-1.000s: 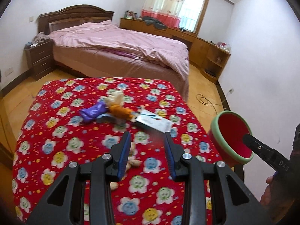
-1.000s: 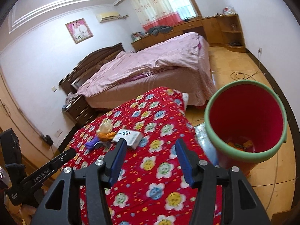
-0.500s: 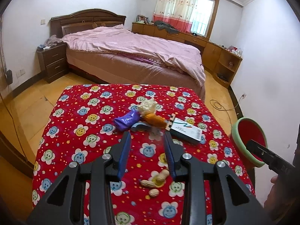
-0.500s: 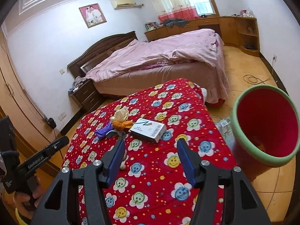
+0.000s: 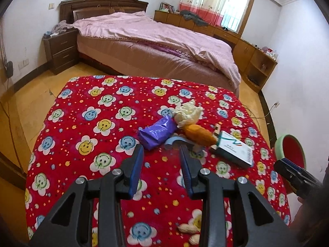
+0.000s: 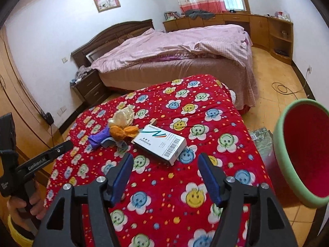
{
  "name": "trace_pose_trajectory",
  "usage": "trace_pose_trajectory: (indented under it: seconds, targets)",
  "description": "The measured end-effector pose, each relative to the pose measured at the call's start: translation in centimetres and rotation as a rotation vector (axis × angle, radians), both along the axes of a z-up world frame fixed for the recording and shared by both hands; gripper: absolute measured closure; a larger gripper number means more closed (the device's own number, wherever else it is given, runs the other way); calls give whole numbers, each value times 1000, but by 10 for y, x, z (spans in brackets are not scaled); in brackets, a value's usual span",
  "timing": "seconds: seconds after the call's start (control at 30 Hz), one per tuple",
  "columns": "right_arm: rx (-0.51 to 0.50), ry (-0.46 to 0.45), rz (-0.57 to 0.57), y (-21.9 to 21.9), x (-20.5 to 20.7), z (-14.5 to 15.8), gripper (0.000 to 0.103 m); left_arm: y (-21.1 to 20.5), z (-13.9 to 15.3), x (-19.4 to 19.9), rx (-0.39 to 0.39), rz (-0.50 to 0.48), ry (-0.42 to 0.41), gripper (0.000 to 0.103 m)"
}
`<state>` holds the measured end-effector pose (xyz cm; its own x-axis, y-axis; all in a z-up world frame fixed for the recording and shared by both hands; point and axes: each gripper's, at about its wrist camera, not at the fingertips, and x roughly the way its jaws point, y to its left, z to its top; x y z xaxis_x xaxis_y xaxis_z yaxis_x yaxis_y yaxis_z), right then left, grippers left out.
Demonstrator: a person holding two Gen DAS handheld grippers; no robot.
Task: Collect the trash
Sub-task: 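Move both open grippers back to the remaining items on the bedspread, then grasp the purple glove with the left gripper while the right grasps the white card box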
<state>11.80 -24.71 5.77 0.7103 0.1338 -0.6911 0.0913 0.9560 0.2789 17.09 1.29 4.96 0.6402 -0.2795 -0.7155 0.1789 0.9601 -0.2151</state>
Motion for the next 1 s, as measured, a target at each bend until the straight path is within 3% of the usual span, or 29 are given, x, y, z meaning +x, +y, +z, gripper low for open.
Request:
trace_pose_trajectory:
  seconds: [0.13,0.2,0.63,0.83,0.87,1.0]
  targets:
    - [-40,32,45,7,22,-13,29,4,-9,9,-9,16,16,68]
    - [-74,46,78,13,33,-19,23,7,-13,11,-11,25,22,68]
    - [-174,133,193,30,92,-56,17,20,-26,26,5,64,53,68]
    - [-184,150,130,27,107,-68,20,14,-25,36,17,48,46,68]
    - [-191,151,112,26,107,-68,26,12,-25,39,20,41,45,66]
    - [-180,152,48,20,102,-67,27,1,-28,51,39,8,38,58]
